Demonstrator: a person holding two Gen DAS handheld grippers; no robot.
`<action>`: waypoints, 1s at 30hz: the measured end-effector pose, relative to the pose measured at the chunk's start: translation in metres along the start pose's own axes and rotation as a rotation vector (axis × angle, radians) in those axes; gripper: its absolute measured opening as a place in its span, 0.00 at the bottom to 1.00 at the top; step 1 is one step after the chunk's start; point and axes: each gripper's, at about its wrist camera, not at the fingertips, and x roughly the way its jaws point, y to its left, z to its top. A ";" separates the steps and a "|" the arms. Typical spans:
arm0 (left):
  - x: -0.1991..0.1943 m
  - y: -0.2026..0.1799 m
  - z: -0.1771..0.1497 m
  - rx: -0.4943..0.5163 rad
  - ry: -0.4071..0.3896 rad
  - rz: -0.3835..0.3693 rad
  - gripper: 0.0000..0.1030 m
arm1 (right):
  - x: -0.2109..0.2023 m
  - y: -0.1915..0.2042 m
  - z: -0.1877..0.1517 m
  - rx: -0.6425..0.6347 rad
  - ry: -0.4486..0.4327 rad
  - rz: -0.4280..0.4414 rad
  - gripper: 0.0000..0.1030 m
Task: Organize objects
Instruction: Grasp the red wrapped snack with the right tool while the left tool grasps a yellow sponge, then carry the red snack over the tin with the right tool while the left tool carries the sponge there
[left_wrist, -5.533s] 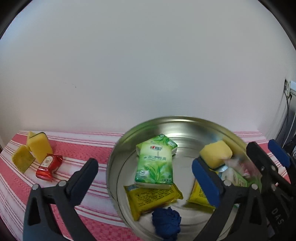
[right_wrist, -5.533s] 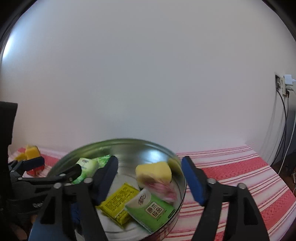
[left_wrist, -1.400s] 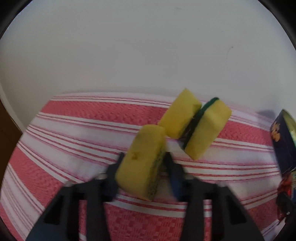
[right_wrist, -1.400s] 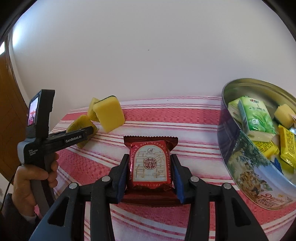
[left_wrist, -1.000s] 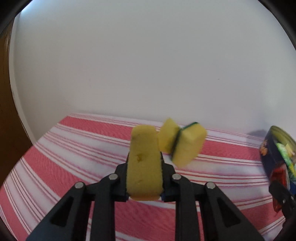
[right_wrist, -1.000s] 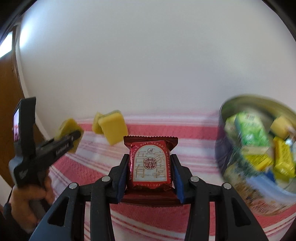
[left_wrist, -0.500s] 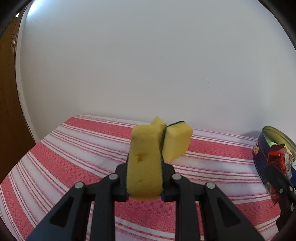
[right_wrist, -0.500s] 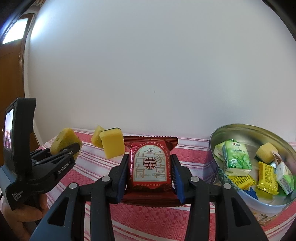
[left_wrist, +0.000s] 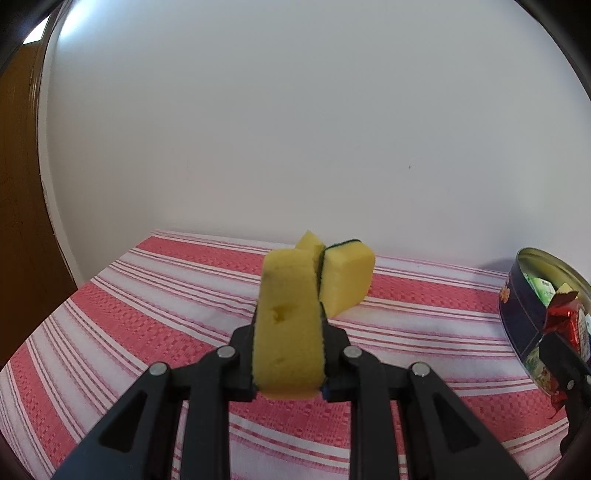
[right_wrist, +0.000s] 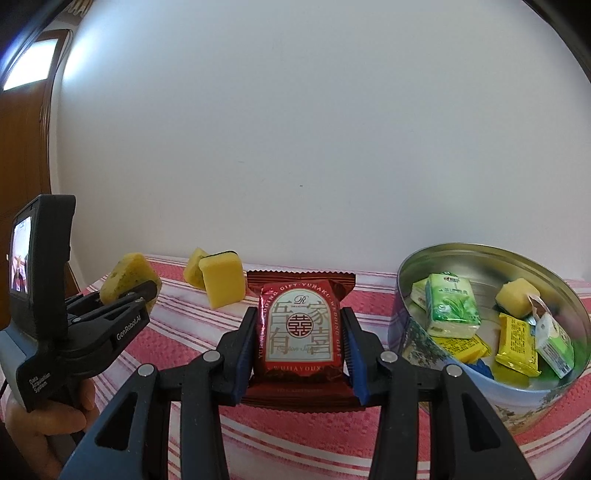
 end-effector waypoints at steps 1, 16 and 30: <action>-0.002 -0.001 0.000 0.001 -0.003 0.003 0.20 | -0.001 -0.001 0.000 0.002 0.002 0.001 0.45; -0.014 -0.021 -0.006 0.024 -0.014 0.003 0.20 | -0.021 -0.024 -0.007 0.019 0.016 -0.006 0.45; -0.025 -0.062 -0.017 0.047 -0.004 -0.045 0.20 | -0.041 -0.047 -0.012 -0.023 0.004 -0.027 0.45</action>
